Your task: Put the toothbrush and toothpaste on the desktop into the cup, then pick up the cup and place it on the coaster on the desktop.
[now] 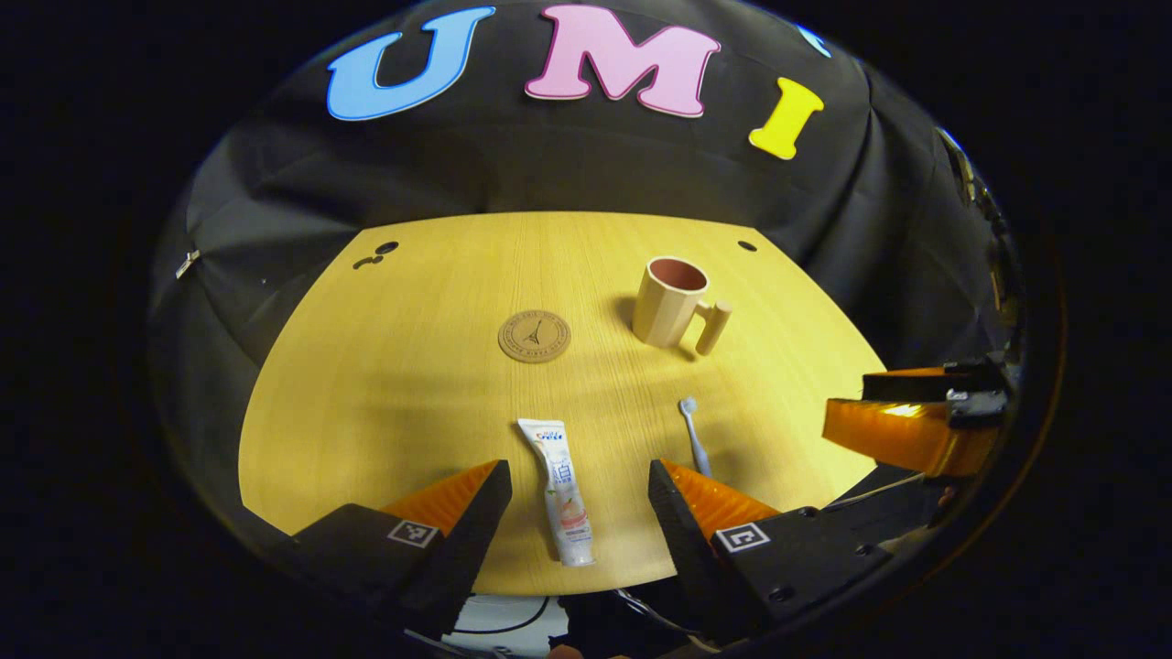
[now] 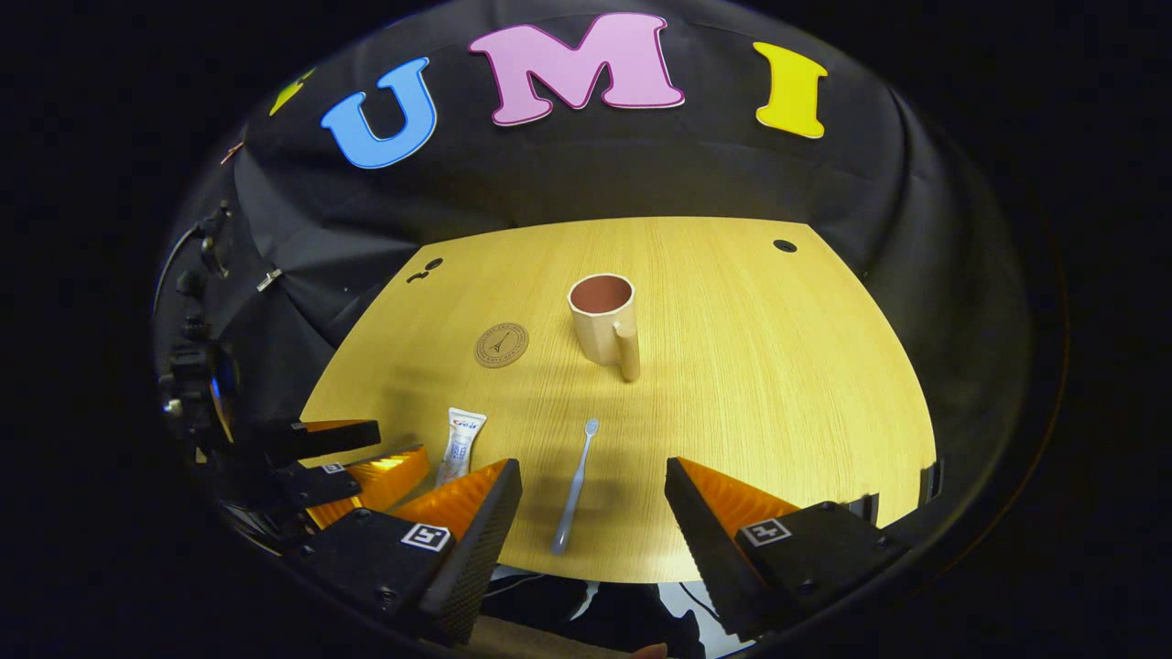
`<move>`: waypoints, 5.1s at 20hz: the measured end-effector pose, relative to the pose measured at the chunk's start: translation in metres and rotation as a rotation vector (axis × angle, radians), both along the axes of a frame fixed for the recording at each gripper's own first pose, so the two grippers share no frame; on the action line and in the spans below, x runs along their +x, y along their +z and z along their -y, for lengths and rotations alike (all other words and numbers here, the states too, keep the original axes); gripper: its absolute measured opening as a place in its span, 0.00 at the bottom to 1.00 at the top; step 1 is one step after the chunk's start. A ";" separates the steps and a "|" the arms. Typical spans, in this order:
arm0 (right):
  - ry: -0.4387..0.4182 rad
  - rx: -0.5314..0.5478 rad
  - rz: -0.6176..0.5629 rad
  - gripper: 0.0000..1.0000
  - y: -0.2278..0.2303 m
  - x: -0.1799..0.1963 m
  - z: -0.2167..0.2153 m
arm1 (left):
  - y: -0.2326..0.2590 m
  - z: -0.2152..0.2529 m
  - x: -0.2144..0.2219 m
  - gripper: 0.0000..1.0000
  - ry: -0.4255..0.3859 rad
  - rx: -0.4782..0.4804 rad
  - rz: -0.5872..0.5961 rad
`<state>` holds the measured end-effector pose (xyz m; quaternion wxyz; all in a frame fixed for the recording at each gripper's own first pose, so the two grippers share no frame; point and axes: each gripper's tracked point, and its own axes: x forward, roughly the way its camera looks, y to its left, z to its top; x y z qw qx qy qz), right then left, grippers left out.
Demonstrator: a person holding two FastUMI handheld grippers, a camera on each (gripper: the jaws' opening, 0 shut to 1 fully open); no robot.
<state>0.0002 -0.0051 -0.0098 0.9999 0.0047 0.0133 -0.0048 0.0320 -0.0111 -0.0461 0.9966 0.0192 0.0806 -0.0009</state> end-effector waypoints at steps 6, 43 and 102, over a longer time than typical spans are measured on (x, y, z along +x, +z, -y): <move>-0.013 -0.005 -0.016 0.97 -0.008 -0.010 0.010 | -0.023 -0.005 0.041 0.91 0.050 0.059 -0.081; -0.086 0.053 -0.313 0.75 -0.080 0.109 -0.007 | -0.027 -0.032 0.055 0.25 -0.054 -0.074 -0.200; 0.159 0.152 -0.005 0.07 -0.016 0.035 0.029 | 0.245 0.100 0.108 0.25 -0.433 -0.238 0.528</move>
